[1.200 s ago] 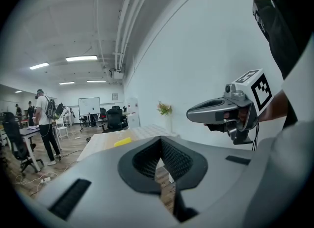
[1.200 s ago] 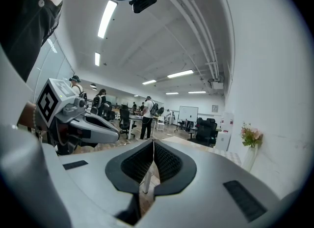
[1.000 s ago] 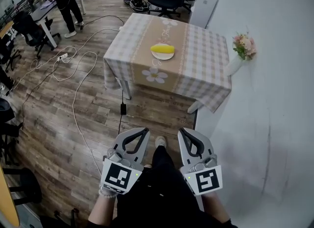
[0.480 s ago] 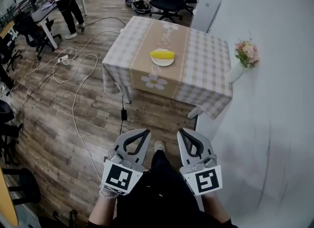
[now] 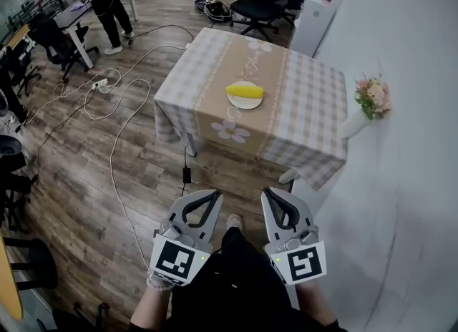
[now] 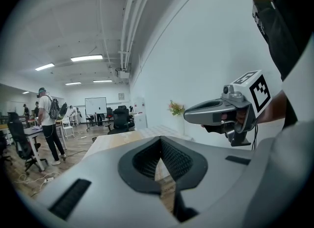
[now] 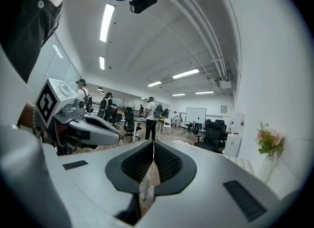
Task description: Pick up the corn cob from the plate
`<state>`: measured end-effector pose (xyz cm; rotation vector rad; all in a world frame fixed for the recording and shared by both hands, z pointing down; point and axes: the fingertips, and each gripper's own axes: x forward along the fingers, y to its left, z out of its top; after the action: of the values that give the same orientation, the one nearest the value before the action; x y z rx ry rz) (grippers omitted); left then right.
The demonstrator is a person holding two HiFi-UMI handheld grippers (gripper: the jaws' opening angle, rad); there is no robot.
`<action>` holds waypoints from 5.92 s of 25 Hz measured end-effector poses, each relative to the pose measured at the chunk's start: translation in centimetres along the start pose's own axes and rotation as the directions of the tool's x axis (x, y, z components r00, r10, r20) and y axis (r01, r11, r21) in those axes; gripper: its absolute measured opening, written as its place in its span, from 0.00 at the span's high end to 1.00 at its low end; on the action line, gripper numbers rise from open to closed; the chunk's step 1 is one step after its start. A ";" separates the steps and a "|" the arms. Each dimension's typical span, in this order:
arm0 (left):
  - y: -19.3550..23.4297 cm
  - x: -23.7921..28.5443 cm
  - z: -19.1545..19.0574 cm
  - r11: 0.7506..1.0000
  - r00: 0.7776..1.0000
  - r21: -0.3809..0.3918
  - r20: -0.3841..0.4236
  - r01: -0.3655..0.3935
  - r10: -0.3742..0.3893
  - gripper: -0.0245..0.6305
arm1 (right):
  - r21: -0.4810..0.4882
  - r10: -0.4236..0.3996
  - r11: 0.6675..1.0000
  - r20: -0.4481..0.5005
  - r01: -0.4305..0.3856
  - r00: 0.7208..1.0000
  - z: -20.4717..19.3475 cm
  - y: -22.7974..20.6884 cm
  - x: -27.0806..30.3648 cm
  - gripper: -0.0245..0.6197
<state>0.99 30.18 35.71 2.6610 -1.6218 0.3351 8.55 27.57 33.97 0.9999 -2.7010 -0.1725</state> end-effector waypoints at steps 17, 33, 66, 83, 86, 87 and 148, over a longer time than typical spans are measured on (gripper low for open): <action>5.4 9.0 1.5 0.989 0.991 -0.073 -0.046 -0.130 0.127 0.94 | 0.006 0.092 0.996 0.021 -0.092 0.996 -0.3 -9.1 7.5 0.90; 7.9 14.7 2.6 0.972 0.973 -0.060 -0.064 -0.225 0.222 0.94 | -0.007 0.150 0.989 0.043 -0.150 0.988 -0.8 -15.1 10.6 0.90; 8.8 17.5 2.2 0.982 0.978 0.022 -0.092 -0.188 0.189 0.94 | 0.025 0.105 0.994 0.030 -0.106 0.994 -2.5 -17.3 12.0 0.90; 16.5 25.5 3.5 0.997 0.994 0.016 -0.072 -0.075 0.076 0.94 | 0.034 0.004 0.999 -0.022 -0.004 1.000 -1.1 -22.9 20.0 0.90; 18.2 26.6 2.9 0.998 0.996 0.018 -0.067 -0.053 0.054 0.94 | 0.032 -0.013 0.999 -0.028 0.014 1.000 -1.3 -23.1 21.8 0.90; 18.8 27.0 2.9 0.999 0.997 0.016 -0.066 -0.043 0.044 0.94 | 0.034 -0.023 0.999 -0.033 0.024 0.999 -1.3 -23.3 22.3 0.90; 31.1 39.6 2.4 0.980 0.981 0.049 -0.037 0.194 -0.193 0.94 | 0.054 -0.197 0.977 -0.150 0.207 0.969 -0.6 -29.9 35.7 0.90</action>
<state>-8.47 -19.33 37.42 2.8060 -1.3485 0.4175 1.27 -18.40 35.64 1.2576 -2.4887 -0.0425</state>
